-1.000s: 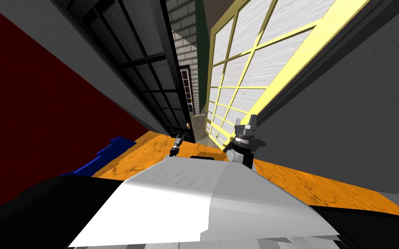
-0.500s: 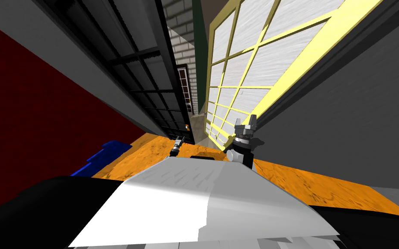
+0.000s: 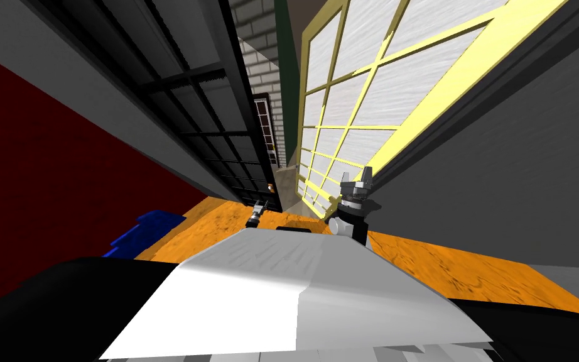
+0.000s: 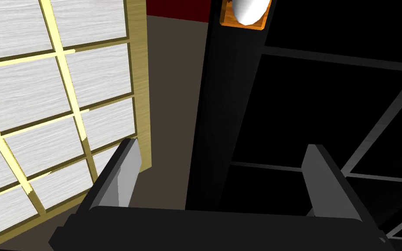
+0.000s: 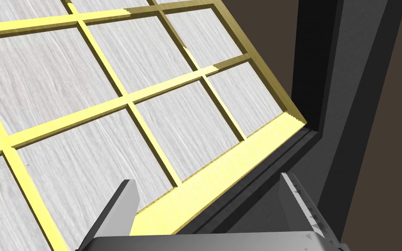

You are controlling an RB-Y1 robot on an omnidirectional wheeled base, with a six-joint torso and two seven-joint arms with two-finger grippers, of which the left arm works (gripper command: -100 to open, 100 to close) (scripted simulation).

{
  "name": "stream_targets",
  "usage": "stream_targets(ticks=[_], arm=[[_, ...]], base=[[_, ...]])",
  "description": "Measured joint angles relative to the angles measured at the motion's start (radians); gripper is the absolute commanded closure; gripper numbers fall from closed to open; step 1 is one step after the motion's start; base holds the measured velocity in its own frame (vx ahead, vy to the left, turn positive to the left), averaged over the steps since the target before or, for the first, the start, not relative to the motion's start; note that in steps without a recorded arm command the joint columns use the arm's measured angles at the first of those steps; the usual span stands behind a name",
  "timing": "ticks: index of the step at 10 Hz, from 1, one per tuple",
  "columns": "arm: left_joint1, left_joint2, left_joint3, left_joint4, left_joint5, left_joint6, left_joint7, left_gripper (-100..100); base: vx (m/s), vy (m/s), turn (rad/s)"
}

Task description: Push the door open

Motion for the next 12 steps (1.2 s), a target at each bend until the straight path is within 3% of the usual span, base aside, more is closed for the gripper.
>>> stream_targets(ticks=[7,12], arm=[[-0.028,0.016,-0.011,0.137,-0.005,-0.041,-0.106,-100],[-0.039,0.008,-0.005,0.148,-0.003,-0.036,-0.116,-100]], base=[[0.071,0.038,-0.048],[0.188,-0.003,-0.033]])
